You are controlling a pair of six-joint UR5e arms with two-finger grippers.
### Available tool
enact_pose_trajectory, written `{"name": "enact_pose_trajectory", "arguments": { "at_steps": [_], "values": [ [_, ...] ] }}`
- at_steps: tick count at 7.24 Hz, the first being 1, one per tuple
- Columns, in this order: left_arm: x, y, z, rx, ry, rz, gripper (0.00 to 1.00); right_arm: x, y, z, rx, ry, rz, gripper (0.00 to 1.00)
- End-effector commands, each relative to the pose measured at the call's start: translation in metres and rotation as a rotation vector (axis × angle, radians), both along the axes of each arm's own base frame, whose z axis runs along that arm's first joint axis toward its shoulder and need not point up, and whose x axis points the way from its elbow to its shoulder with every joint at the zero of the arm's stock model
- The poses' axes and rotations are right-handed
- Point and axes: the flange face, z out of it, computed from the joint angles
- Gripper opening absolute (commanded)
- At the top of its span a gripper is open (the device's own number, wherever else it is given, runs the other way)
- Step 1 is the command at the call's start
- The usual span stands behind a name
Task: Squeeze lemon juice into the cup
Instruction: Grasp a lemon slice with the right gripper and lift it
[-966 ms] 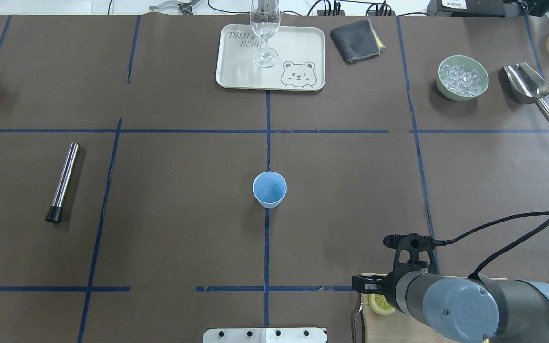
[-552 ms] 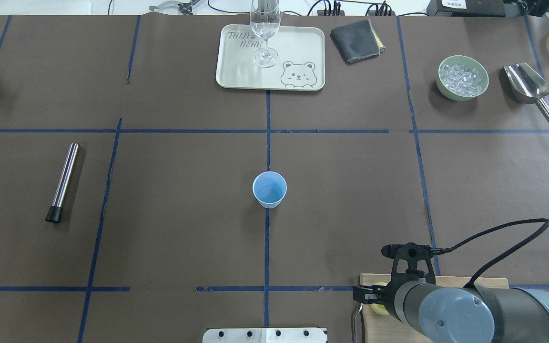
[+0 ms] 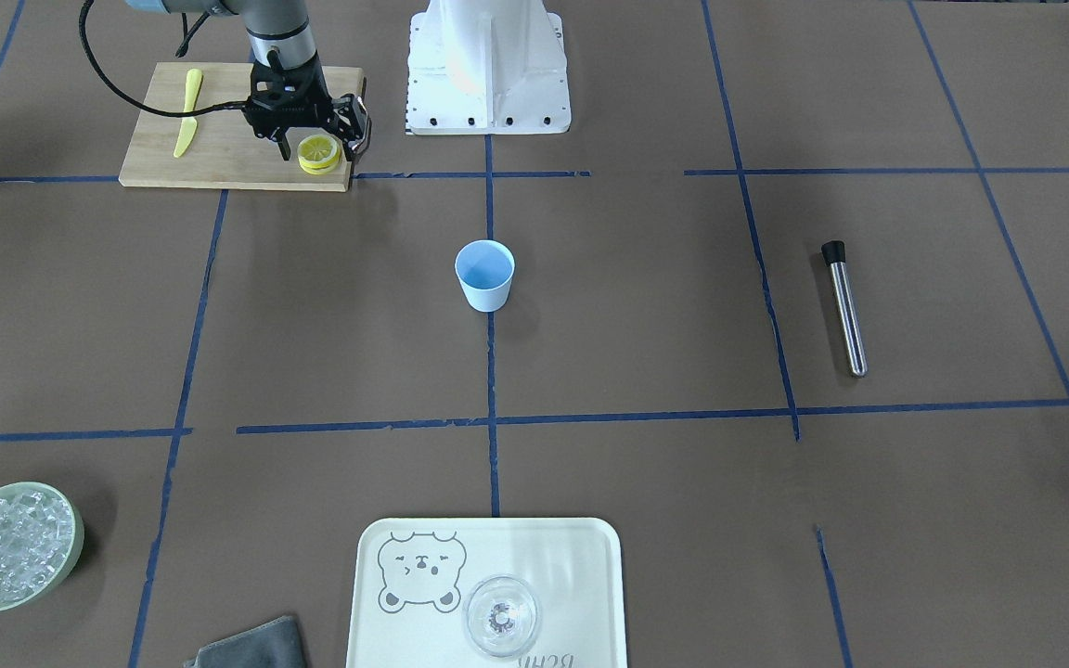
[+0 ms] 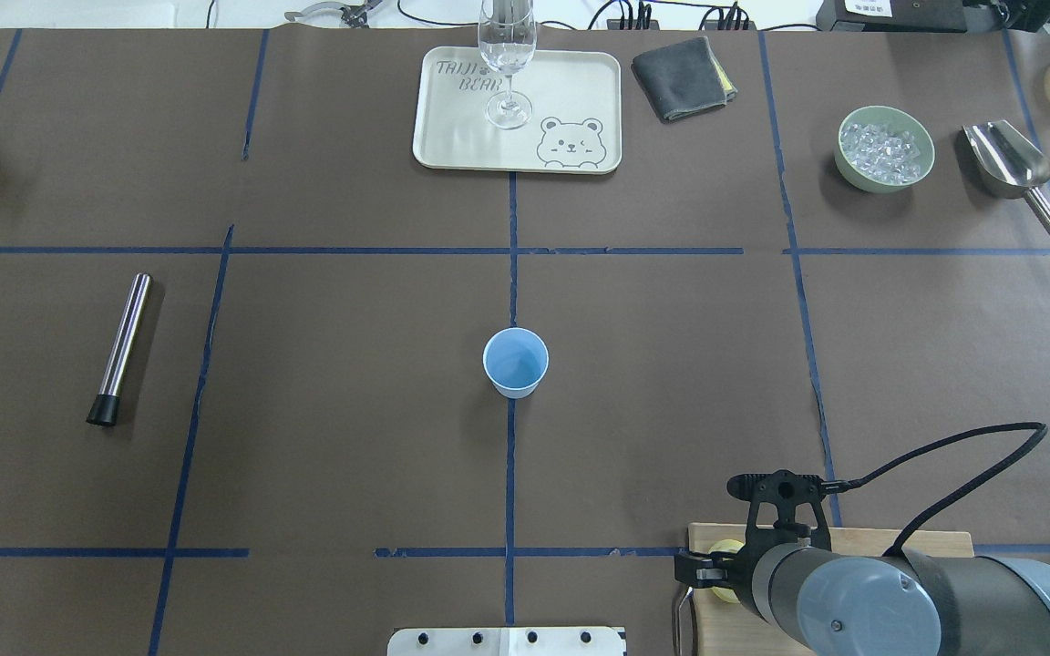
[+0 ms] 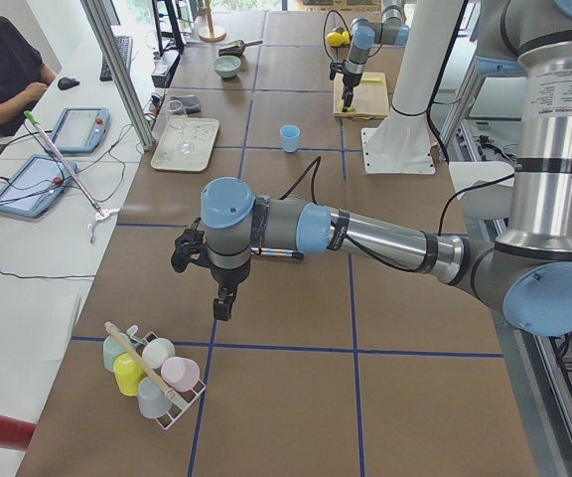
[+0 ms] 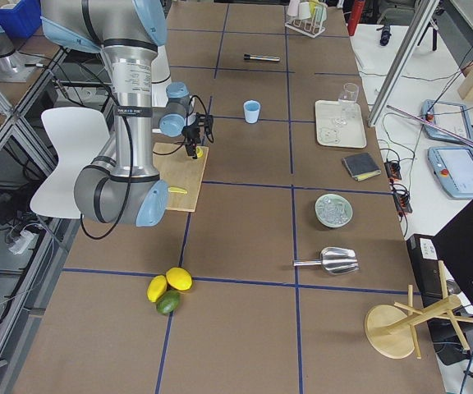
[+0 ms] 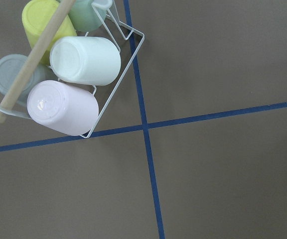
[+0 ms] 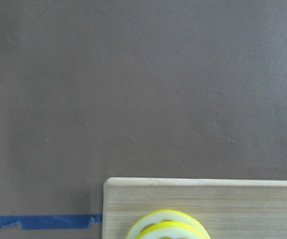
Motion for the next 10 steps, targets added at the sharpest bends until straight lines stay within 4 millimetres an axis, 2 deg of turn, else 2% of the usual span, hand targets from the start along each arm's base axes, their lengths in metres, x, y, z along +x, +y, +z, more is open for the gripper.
{"name": "enact_pose_trajectory", "arguments": {
  "at_steps": [1, 4, 5, 7, 10],
  "values": [
    [0.000, -0.001, -0.002, 0.003, 0.000, 0.000, 1.00, 0.000, 0.000, -0.001, -0.001, -0.003, -0.001, 0.88],
    [0.000, -0.002, -0.002, 0.005, -0.001, 0.000, 1.00, 0.006, 0.000, -0.007, -0.005, -0.014, -0.004, 0.62],
    [0.000, -0.002, -0.002, 0.005, -0.001, 0.000, 1.00, 0.007, 0.000, -0.006, -0.006, -0.011, -0.004, 0.56],
    [0.000, -0.002, -0.004, 0.008, -0.001, 0.000, 1.00, 0.007, 0.000, -0.006, -0.006, -0.011, -0.004, 0.50],
    [0.000, -0.005, -0.007, 0.014, -0.002, 0.000, 1.00, 0.019, 0.000, -0.014, -0.004, -0.029, -0.004, 0.48]
  ]
}}
